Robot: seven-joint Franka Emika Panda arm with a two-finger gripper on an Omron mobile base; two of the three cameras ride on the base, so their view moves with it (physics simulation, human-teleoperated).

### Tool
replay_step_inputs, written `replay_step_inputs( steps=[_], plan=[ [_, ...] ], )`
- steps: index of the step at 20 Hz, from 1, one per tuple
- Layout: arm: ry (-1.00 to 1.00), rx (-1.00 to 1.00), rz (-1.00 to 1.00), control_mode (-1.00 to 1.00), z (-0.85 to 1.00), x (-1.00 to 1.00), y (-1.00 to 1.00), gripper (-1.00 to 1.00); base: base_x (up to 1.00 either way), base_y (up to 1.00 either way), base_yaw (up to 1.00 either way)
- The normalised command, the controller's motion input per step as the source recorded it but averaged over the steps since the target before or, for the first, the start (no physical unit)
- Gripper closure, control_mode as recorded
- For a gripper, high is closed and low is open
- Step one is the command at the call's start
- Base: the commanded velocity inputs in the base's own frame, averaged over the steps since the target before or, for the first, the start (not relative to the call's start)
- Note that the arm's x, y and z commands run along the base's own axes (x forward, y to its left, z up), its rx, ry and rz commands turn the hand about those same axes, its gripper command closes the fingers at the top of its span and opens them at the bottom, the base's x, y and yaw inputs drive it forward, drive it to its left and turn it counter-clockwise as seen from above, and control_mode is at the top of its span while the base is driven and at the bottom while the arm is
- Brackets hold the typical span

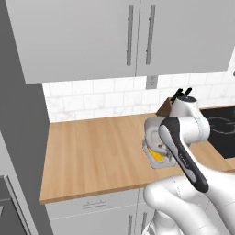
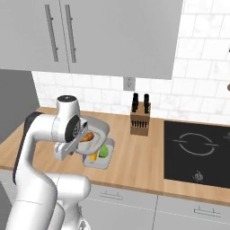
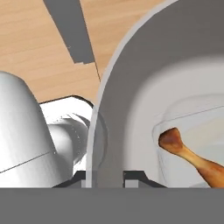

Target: Take the meat container that has the chicken drumstick and place it on the second highest rack of the freezer. Then take the vegetable container that has the lemon wedge and corn and place it on the highest rack of the freezer.

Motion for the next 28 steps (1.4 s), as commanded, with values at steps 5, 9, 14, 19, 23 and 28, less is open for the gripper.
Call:
replay_step_inputs(
  steps=[5,9,14,19,23,28],
  plan=[
    [-0.11,-0.35,0.06,-1.00,0.05,-0.05,-0.02,1.00,0.00,0.00,0.00],
    [0.12,0.06,0.04,-1.00,0.36,0.00,0.00,1.00,0.00,0.00,0.00],
    [0.01,0.04,0.01,-1.00,0.03,0.00,-0.01,1.00,0.00,0.00,0.00],
    [-0.02,0.00,0.00,-1.00,0.00,-0.09,0.00,1.00,0.00,0.00,0.00],
    [-0.03,0.00,0.00,1.00,0.00,-0.10,0.00,1.00,-0.44,0.01,0.00],
    [0.00,0.00,0.00,1.00,0.00,0.00,0.00,1.00,-0.76,0.19,0.00]
  ],
)
